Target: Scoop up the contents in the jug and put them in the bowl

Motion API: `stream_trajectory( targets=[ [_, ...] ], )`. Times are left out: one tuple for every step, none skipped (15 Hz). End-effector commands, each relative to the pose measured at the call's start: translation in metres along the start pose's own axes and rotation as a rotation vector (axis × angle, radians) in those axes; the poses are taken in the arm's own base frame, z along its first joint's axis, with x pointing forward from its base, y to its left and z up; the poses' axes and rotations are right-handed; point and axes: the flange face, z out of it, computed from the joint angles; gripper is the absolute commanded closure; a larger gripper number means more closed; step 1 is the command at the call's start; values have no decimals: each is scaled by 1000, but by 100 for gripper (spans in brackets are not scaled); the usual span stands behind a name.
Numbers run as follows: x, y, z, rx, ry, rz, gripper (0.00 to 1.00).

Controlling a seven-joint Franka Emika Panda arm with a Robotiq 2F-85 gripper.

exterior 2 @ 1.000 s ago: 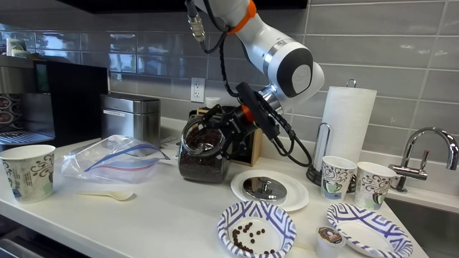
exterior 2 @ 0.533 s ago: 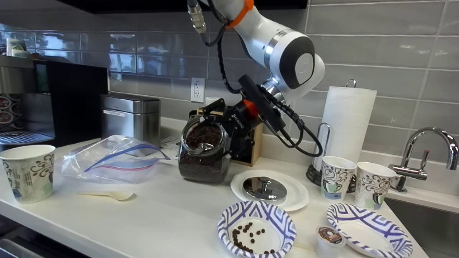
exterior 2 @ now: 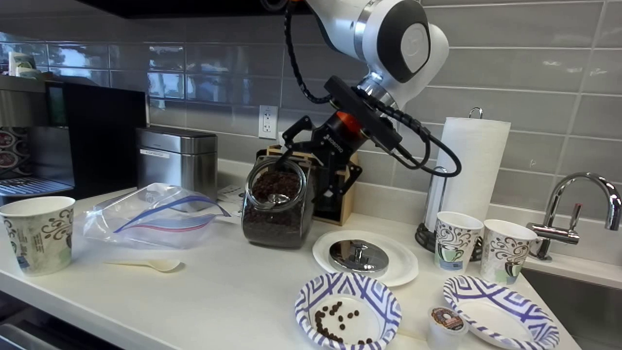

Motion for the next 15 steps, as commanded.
stream_trajectory(
  targets=[
    [-19, -13, 0, -40, 164, 26, 0],
    [-22, -16, 0, -63, 206, 24, 0],
    [-24, -19, -2, -92, 251, 28, 0],
    [-28, -22, -1, -117, 287, 28, 0],
    [-33, -27, 0, -140, 314, 25, 0],
    [-39, -32, 1, -156, 338, 18, 0],
    [-46, -37, 1, -172, 358, 10, 0],
    [-54, -42, 2, -186, 368, -9, 0],
    [-61, -47, 4, -184, 369, -1, 0],
    [-69, -51, 4, -192, 377, -7, 0],
    [-77, -55, 5, -199, 380, -12, 0],
    [-84, -58, 3, -211, 391, -12, 0],
    [-91, -61, 2, -227, 399, -14, 0],
    [-99, -63, 1, -240, 400, -23, 0],
    [-106, -65, 0, -252, 403, -38, 0]
  ],
)
